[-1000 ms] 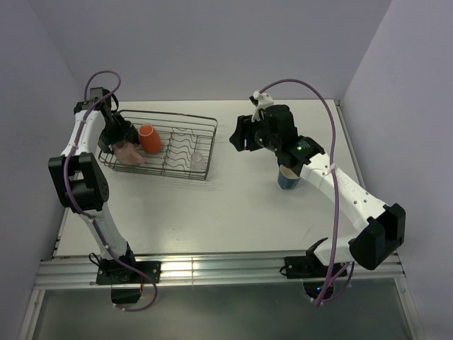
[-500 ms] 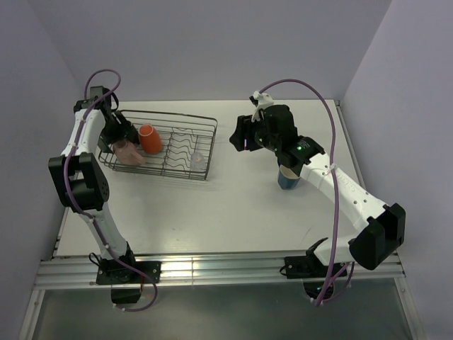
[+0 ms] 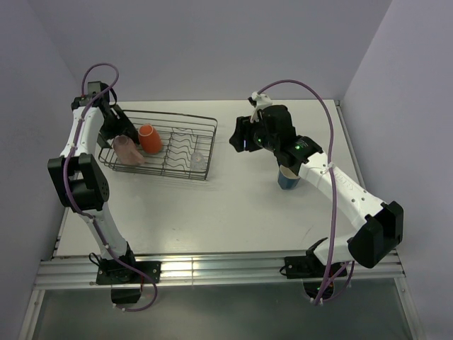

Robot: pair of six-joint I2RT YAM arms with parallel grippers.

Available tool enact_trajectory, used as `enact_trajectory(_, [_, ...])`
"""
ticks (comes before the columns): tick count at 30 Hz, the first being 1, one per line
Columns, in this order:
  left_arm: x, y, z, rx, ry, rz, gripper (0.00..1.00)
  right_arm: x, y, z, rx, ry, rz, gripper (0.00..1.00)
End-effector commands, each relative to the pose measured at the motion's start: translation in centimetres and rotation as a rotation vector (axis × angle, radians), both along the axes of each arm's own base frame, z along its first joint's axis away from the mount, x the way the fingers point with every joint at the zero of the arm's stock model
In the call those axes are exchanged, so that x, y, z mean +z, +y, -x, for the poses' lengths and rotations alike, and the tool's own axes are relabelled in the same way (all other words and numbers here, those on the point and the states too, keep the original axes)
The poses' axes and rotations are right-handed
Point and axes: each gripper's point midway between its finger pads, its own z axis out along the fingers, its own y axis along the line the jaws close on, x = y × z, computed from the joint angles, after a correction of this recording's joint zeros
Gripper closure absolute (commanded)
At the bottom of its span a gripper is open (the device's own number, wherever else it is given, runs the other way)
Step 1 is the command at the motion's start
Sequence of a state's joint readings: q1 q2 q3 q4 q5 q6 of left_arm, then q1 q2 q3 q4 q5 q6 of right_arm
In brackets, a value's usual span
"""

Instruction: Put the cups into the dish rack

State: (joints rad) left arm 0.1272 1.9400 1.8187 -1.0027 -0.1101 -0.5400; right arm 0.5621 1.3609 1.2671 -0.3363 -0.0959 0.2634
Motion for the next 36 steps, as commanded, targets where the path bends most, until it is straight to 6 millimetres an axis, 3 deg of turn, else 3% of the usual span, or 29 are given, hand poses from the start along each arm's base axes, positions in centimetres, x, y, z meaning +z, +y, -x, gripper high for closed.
enact_trajectory(1, [3.4, 0.1, -0.6, 0.009, -0.086, -0.017, 0.14, 0.3, -0.1, -0.3, 0.004, -0.014, 0.007, 0.38])
enact_trajectory(15, [8.9, 0.4, -0.3, 0.023, -0.219, -0.051, 0.12, 0.0, -0.2, -0.4, -0.006, -0.008, 0.021, 0.38])
enact_trajectory(20, [12.4, -0.6, 0.1, 0.002, -0.336, -0.061, 0.11, 0.3, -1.1, -0.6, -0.041, -0.014, 0.05, 0.38])
enact_trajectory(23, [14.3, -3.4, 0.7, -0.059, -0.436, -0.053, 0.09, 0.7, -2.4, -1.0, -0.109, -0.029, 0.074, 0.37])
enact_trajectory(24, [13.2, -4.3, 1.1, -0.077, -0.426, -0.044, 0.09, 1.0, -2.6, -0.9, -0.118, -0.032, 0.072, 0.37])
enact_trajectory(25, [14.5, -4.9, 1.3, -0.094, -0.484, -0.04, 0.08, 1.3, -2.8, -1.0, -0.132, -0.035, 0.069, 0.37])
enact_trajectory(26, [14.6, -7.0, 1.5, -0.143, -0.498, -0.021, 0.08, 1.4, -3.2, -1.1, -0.161, -0.035, 0.077, 0.37])
enact_trajectory(27, [13.6, -7.8, 1.9, -0.164, -0.482, -0.011, 0.08, 1.5, -3.5, -1.2, -0.181, -0.032, 0.078, 0.37])
enact_trajectory(31, [13.6, -10.6, 3.1, -0.255, -0.518, 0.069, 0.07, 1.7, -5.0, -1.8, -0.279, -0.007, 0.118, 0.37])
enact_trajectory(36, [14.4, -13.0, 4.3, -0.354, -0.576, 0.126, 0.04, -1.2, -6.4, -2.6, -0.393, 0.073, 0.184, 0.36])
